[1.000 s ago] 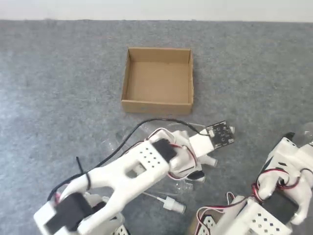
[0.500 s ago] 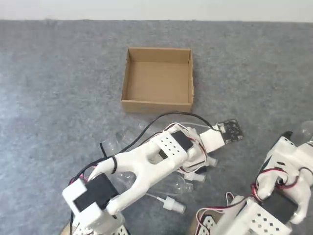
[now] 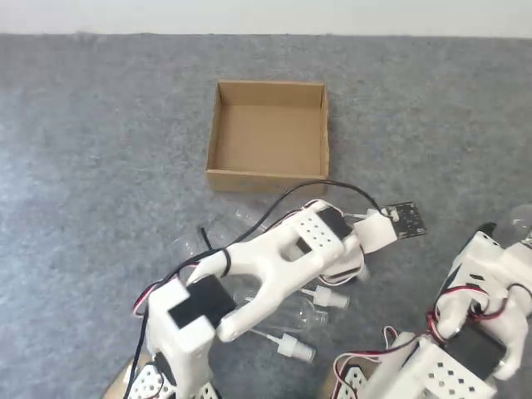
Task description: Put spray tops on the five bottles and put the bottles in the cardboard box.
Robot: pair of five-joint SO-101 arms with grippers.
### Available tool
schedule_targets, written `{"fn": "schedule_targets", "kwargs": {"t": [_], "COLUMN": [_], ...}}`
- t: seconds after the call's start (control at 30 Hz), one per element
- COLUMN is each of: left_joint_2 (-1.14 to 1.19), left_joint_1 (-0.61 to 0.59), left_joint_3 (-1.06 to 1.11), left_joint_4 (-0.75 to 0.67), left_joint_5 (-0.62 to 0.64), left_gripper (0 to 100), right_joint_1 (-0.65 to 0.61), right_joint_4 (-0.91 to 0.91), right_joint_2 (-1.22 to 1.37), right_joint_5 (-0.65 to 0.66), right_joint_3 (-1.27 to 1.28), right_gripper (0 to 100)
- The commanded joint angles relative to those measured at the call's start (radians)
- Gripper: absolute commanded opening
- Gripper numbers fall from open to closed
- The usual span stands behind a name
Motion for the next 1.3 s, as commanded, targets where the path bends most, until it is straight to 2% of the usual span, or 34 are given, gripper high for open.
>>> {"fn": "schedule_targets", "kwargs": {"t": [0.0, 0.53, 0.7, 0.8, 0.97, 1.27], "left_joint_2": [0.014, 0.012, 0.012, 0.012, 0.023, 0.026], "left_joint_1": [0.002, -0.002, -0.037, -0.057, -0.044, -0.021], "left_joint_3": [-0.114, -0.119, -0.154, -0.194, -0.200, -0.200], "left_joint_4": [0.069, 0.157, 0.203, 0.253, 0.259, 0.181], "left_joint_5": [-0.009, 0.002, 0.048, 0.051, 0.054, 0.034], "left_gripper": [14, 7, 7, 11, 21, 22], "right_joint_1": [-0.008, -0.010, -0.010, -0.012, -0.015, -0.015], "right_joint_4": [-0.019, -0.018, -0.016, -0.016, -0.015, -0.015], "right_joint_2": [-0.021, -0.021, -0.021, -0.021, -0.021, -0.021], "right_joint_5": [0.000, 0.002, 0.002, 0.002, 0.002, 0.002], "right_joint_3": [-0.009, -0.008, -0.008, -0.008, -0.008, -0.008], "right_gripper": [6.9, 6.9, 6.9, 6.9, 6.9, 6.9]}}
